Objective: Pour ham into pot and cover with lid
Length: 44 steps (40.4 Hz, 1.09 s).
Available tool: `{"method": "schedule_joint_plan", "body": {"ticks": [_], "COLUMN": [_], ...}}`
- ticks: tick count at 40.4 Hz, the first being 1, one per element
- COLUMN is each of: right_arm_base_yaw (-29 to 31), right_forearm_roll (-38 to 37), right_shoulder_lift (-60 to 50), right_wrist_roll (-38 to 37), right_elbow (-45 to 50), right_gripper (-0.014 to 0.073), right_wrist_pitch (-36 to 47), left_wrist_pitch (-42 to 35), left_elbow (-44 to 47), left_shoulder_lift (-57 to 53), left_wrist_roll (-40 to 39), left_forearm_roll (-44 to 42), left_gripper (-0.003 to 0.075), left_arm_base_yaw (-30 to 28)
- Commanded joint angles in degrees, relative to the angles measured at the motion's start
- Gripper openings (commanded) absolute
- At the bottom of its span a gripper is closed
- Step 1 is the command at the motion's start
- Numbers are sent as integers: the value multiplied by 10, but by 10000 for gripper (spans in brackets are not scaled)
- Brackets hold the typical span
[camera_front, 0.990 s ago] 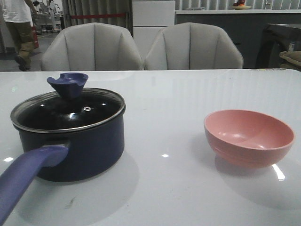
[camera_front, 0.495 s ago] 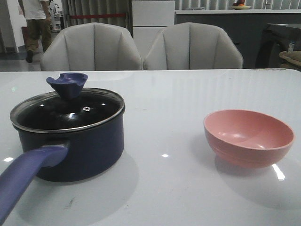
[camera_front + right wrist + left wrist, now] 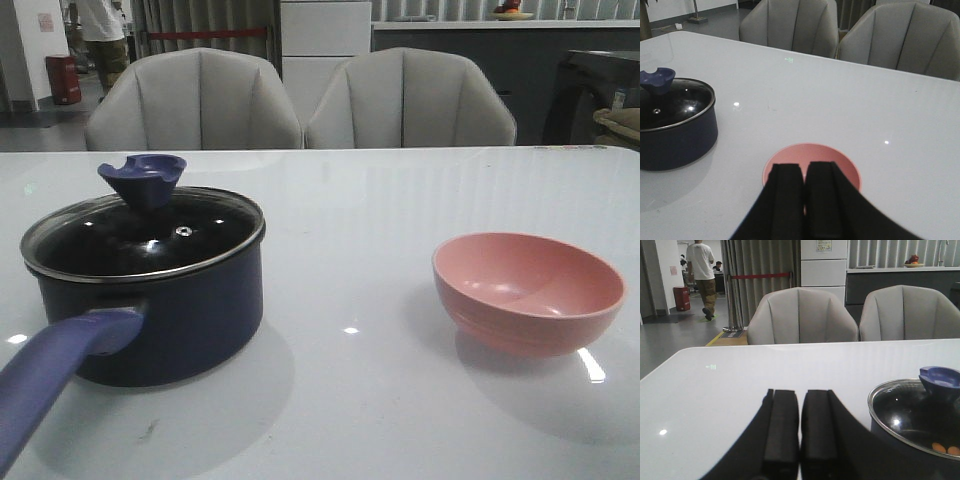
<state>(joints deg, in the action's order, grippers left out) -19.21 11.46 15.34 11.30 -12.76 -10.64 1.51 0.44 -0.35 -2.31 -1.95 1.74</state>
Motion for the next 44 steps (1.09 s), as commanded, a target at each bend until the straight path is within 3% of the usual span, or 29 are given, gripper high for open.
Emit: {"method": "schedule_joint_plan", "body": {"ticks": [1, 34, 44], "right_arm_base_yaw": [-1, -1, 88], "right_forearm_roll": [3, 3, -40], "right_shoulder_lift": [4, 4, -41], "right_wrist_roll": [2, 2, 2], "right_elbow": [-15, -13, 34], "right_gripper": [150, 150, 150], "right_wrist_pitch": [41, 44, 65], "left_wrist_pitch": [-48, -48, -48], "left_elbow": [17, 17, 17], "left_shoulder_lift": [-13, -13, -13], "left_wrist_roll": [-6, -6, -6], "left_forearm_roll": [5, 5, 5], "left_gripper": [114, 114, 114], "left_arm_base_yaw": [0, 0, 0]}}
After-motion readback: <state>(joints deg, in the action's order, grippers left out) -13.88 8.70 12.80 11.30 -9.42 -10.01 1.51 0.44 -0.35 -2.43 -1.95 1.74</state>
